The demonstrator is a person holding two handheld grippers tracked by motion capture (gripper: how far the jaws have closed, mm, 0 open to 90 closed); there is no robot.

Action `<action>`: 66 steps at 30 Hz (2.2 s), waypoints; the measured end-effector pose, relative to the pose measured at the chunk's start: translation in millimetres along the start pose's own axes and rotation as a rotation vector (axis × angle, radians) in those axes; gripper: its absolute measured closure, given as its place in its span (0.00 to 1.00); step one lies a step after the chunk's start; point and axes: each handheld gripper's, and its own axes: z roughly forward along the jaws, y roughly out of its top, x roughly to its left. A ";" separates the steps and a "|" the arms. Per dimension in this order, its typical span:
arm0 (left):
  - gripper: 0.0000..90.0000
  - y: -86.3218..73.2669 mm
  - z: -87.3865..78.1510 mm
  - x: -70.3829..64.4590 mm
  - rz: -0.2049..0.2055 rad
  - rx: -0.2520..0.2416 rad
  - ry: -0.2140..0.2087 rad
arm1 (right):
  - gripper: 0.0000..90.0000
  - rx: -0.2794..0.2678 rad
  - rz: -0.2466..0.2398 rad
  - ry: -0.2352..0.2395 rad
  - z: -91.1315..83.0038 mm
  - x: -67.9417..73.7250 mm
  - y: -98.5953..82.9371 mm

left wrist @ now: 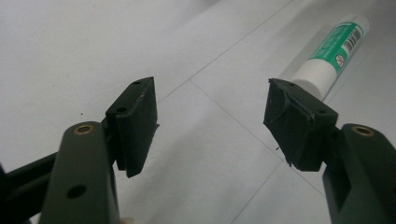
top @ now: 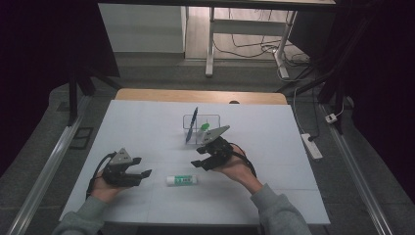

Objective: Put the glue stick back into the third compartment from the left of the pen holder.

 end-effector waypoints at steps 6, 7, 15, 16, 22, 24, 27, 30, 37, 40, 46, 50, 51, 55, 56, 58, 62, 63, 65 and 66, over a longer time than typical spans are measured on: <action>0.38 -0.1 -0.6 0.1 -0.001 -0.003 0.000 | 0.48 0.028 -0.015 0.021 9.1 5.3 4.9; 0.38 -0.2 -0.6 0.1 -0.001 -0.003 0.000 | 0.48 0.031 -0.019 0.025 10.4 5.6 5.1; 0.38 -0.2 -0.4 0.2 -0.001 -0.002 0.000 | 0.48 0.046 -0.025 0.043 17.8 9.0 7.2; 0.38 -0.2 -0.5 0.1 -0.001 -0.002 0.000 | 0.48 0.051 -0.029 0.047 18.7 9.4 7.6; 0.38 -0.5 -1.2 -0.1 -0.001 -0.002 0.001 | 0.46 0.070 -0.043 0.060 25.5 13.8 10.2; 0.38 -0.7 -1.3 0.0 -0.002 -0.001 0.002 | 0.46 0.076 -0.042 0.064 27.6 14.9 10.9; 0.38 -0.7 -1.2 -0.2 0.000 0.000 0.002 | 0.45 0.087 -0.045 0.077 32.0 16.3 12.0; 0.38 -0.7 -1.2 -0.2 -0.001 0.000 0.003 | 0.44 0.103 -0.054 0.098 38.1 20.2 14.3; 0.38 -0.7 -0.9 -0.3 0.002 0.002 0.004 | 0.41 0.136 -0.091 0.137 54.1 32.1 22.7; 0.38 -0.8 -0.7 -0.3 0.001 0.002 0.004 | 0.39 0.147 -0.100 0.148 61.9 37.4 26.0; 0.38 -0.9 -0.3 -0.2 0.004 0.005 0.002 | 0.38 0.203 -0.134 0.151 75.5 42.4 30.0; 0.38 -0.9 -1.1 -0.2 0.004 0.001 0.003 | 0.39 0.226 -0.134 0.151 83.0 46.0 31.1; 0.38 -1.0 -1.1 -0.2 0.002 0.000 0.002 | 0.39 0.231 -0.139 0.147 84.5 46.8 31.1; 0.38 -0.7 0.1 -0.8 0.008 0.008 0.003 | 0.42 0.253 -0.144 0.159 90.6 49.0 30.7; 0.38 -0.7 0.3 -1.3 0.009 0.007 0.002 | 0.43 0.262 -0.140 0.161 91.8 50.0 31.0; 0.38 -0.9 -0.4 -1.4 0.008 0.005 0.001 | 0.46 0.271 -0.152 0.165 95.1 52.2 31.2; 0.38 -1.1 -0.9 -0.2 0.006 0.003 0.001 | 0.54 0.300 -0.170 0.155 97.7 56.0 30.3; 0.38 -1.0 -0.7 -0.3 0.007 0.003 0.000 | 0.56 0.299 -0.183 0.154 98.4 55.9 30.0; 0.38 -1.0 -0.6 -0.7 0.009 0.004 0.001 | 0.61 0.308 -0.191 0.146 98.4 56.8 29.5; 0.38 -1.0 -0.7 -0.7 0.009 0.003 0.000 | 0.64 0.308 -0.197 0.145 98.4 56.9 29.3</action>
